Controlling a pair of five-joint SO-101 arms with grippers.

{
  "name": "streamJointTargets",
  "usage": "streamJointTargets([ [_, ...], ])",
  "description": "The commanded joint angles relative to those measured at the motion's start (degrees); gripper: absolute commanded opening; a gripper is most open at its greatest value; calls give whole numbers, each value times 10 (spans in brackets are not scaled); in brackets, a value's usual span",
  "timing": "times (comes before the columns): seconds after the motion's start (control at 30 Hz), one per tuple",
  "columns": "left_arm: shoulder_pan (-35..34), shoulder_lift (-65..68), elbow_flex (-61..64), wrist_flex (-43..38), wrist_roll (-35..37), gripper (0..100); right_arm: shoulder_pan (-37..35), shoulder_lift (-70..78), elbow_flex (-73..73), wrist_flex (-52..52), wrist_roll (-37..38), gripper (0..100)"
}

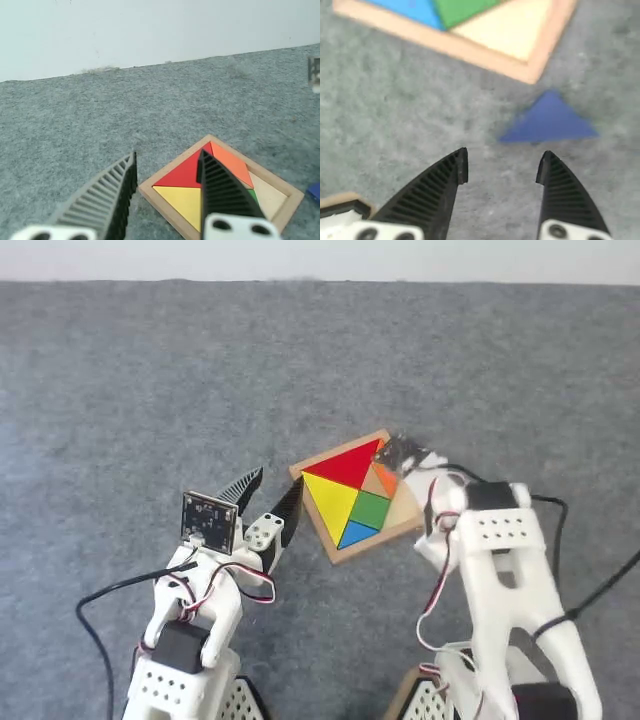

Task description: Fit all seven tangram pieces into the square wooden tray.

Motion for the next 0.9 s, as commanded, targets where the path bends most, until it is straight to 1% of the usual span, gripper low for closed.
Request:
streamJointTargets([
  [0.0,4,-11,-5,3,-5,195,43,94,-133,5,34,227],
  [0.1,4,-11,-5,3,-5,195,53,225,-226,13,80,227],
  [0.23,4,-11,-5,3,-5,195,64,376,-333,58,137,226],
  [0.37,4,-11,-5,3,-5,195,101,464,-382,65,141,223],
  [0.5,5,-11,-5,2,-5,195,156,477,-380,65,142,222],
  [0.7,5,-11,-5,2,-5,195,226,476,-347,64,141,154],
  [0.87,5,-11,-5,2,-4,195,315,450,-298,13,131,154],
])
